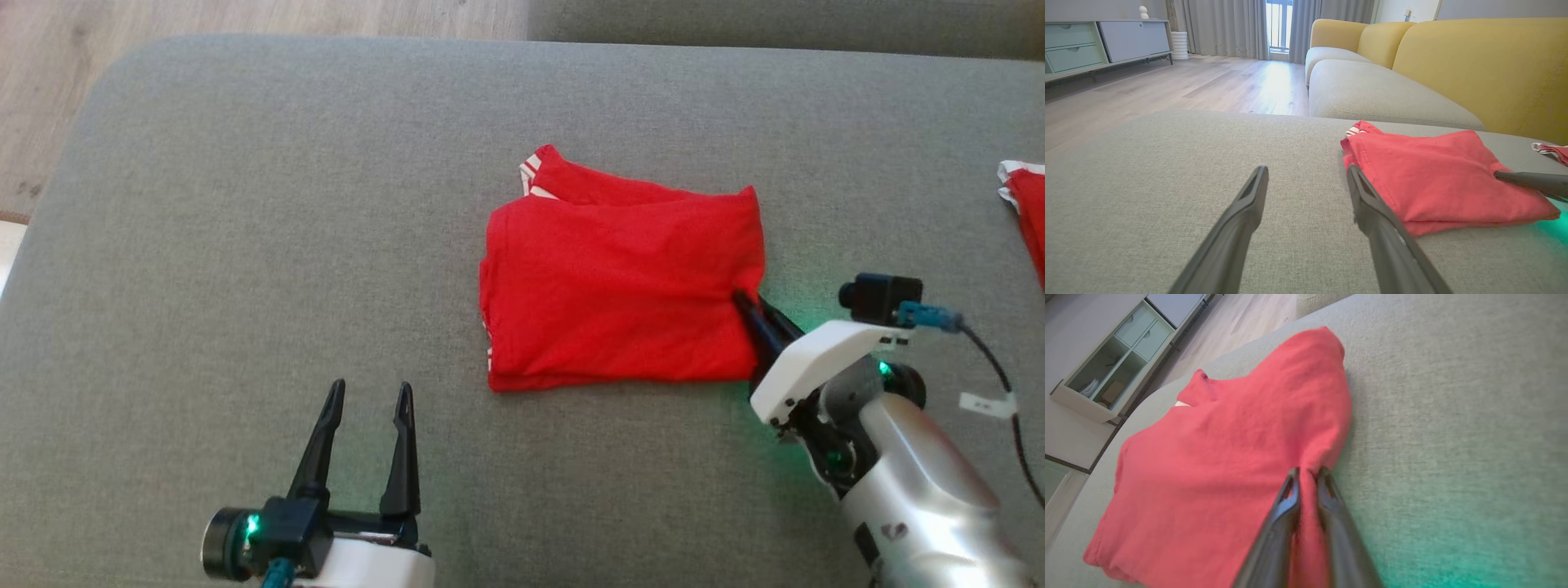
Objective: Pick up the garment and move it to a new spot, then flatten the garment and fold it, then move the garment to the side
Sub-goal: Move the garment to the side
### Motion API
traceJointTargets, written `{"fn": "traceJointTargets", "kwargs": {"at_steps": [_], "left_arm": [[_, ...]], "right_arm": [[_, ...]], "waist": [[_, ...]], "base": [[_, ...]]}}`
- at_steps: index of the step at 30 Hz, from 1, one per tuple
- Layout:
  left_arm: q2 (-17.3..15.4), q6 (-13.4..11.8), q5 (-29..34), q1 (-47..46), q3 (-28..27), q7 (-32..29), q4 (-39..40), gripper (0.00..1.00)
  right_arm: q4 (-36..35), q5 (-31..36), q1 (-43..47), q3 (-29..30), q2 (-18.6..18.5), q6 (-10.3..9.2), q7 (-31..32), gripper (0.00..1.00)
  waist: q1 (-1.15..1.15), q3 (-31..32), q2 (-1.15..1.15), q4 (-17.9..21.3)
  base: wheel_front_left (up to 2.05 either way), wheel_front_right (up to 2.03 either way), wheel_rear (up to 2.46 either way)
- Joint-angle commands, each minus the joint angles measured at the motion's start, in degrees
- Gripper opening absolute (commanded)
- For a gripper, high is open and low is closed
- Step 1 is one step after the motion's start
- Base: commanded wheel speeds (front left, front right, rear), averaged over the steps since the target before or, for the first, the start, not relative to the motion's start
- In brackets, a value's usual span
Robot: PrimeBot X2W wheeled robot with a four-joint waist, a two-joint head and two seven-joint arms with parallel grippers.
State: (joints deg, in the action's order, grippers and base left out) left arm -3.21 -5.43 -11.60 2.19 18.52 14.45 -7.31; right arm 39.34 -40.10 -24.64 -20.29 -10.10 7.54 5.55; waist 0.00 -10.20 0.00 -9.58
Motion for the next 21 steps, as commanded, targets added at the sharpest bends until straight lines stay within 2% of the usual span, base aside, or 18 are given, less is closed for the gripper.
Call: {"fn": "traceJointTargets", "kwargs": {"at_steps": [1, 6, 11, 19, 21], "left_arm": [[0.3, -0.4, -0.3, -2.4, -1.4, 0.5, 1.4, 1.0], [0.3, -0.7, -0.4, -2.3, -1.4, 0.5, 1.6, 1.0], [0.3, -0.4, 0.0, -3.2, -1.9, 0.5, 2.1, 1.0], [0.3, 0.9, 1.3, -6.4, -2.4, 0.5, 2.3, 1.0], [0.3, 1.1, 1.5, -6.9, -2.5, 0.5, 2.3, 1.0]], "right_arm": [[-2.2, -0.8, -2.3, -1.4, -0.6, -0.05, -0.7, 0.0], [-3.9, -1.7, -3.4, -2.1, -4.3, -0.05, -1.7, 0.0], [-6.6, -1.1, -5.5, -1.6, -10.5, -0.05, -0.9, 0.0], [-11.6, 0.6, -9.4, 4.1, -22.1, -0.05, 2.1, 0.0], [-12.1, 0.8, -9.9, 5.1, -23.4, -0.05, 2.6, 0.0]], "waist": [[0.0, 0.0, 0.0, 0.2], [0.0, -0.7, 0.0, 2.0], [0.0, -2.7, 0.0, 5.5], [0.0, -7.1, 0.0, 11.3], [0.0, -7.6, 0.0, 11.8]], "base": [[0.0, 0.0, 0.0], [0.0, 0.0, 0.0], [0.0, 0.0, 0.0], [0.0, 0.0, 0.0], [0.0, 0.0, 0.0]]}}
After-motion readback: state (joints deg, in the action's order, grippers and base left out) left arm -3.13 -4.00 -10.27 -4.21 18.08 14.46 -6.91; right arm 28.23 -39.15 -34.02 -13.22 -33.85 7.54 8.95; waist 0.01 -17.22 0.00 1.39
